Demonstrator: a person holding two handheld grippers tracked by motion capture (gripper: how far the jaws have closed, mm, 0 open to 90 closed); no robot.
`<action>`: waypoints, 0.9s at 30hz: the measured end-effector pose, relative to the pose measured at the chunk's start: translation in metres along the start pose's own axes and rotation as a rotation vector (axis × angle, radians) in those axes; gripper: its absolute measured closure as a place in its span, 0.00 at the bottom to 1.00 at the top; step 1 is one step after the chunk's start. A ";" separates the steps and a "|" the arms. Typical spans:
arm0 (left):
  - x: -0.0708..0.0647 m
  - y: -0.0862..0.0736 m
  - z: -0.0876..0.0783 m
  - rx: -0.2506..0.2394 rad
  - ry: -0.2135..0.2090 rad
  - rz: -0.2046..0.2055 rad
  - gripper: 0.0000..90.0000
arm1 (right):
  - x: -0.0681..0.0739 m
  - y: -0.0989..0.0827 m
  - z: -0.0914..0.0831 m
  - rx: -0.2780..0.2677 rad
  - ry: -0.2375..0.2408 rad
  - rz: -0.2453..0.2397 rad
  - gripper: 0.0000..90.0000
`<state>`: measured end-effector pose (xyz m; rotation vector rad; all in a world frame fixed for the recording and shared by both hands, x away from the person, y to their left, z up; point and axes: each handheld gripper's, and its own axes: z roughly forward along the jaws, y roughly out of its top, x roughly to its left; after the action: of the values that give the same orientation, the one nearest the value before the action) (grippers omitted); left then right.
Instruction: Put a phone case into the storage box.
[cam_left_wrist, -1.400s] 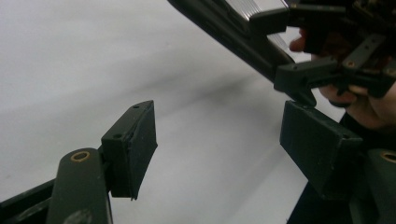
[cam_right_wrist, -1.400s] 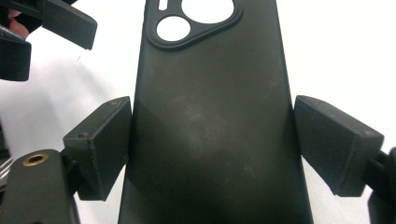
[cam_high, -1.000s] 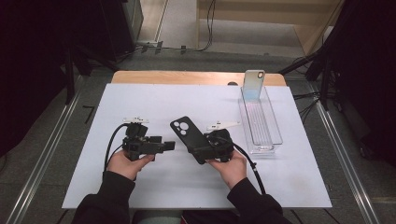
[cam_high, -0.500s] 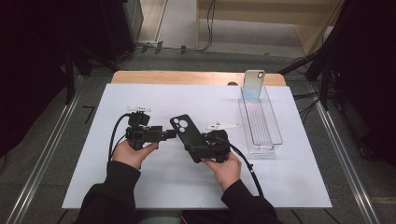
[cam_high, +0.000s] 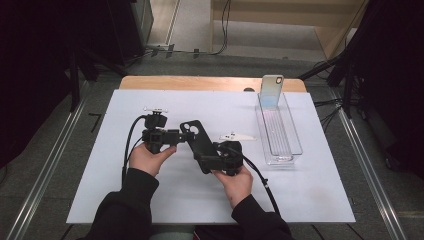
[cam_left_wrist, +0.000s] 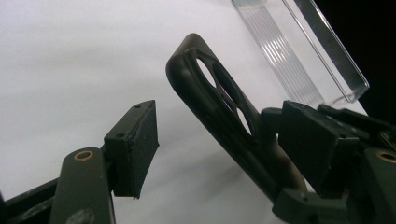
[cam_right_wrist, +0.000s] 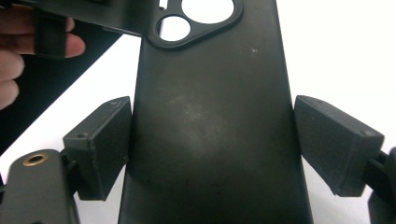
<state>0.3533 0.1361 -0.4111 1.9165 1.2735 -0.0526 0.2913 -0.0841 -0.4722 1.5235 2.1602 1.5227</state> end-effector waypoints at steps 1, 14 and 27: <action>-0.001 0.001 0.002 0.003 0.005 -0.008 0.36 | 0.001 0.000 0.000 -0.005 0.001 -0.001 0.15; 0.001 0.006 0.010 -0.005 -0.078 -0.133 0.74 | 0.014 -0.003 0.003 -0.075 0.021 -0.002 0.15; 0.001 0.006 0.007 -0.018 -0.182 -0.184 0.93 | 0.012 -0.005 0.009 -0.080 0.046 -0.028 0.13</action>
<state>0.3608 0.1312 -0.4129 1.7316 1.3178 -0.3024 0.2870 -0.0689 -0.4749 1.4420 2.1077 1.6302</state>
